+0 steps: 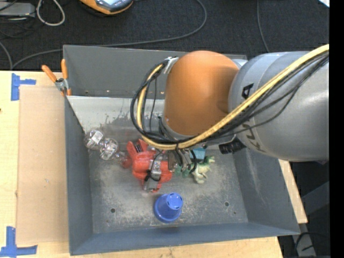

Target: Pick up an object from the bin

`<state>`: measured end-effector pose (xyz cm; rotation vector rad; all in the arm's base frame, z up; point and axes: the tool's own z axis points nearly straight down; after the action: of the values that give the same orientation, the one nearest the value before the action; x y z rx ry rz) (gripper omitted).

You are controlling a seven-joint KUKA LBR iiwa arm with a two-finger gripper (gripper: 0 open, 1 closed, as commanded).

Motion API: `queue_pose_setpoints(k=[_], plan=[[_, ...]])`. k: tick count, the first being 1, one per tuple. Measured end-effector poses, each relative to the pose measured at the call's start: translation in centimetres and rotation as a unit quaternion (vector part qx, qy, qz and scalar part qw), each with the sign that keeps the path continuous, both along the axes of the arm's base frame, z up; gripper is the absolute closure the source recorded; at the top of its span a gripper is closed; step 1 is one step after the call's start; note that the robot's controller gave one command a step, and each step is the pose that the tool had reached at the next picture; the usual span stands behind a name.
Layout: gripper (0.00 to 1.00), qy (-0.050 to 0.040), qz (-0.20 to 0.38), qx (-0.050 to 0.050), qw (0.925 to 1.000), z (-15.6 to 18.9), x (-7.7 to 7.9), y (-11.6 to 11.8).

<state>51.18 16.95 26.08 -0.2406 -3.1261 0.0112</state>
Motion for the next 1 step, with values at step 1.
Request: queue_pose_setpoints(k=[1], plan=[[1.0,0.0001,0.001,0.0,1.0,0.0,-0.01,0.02]])
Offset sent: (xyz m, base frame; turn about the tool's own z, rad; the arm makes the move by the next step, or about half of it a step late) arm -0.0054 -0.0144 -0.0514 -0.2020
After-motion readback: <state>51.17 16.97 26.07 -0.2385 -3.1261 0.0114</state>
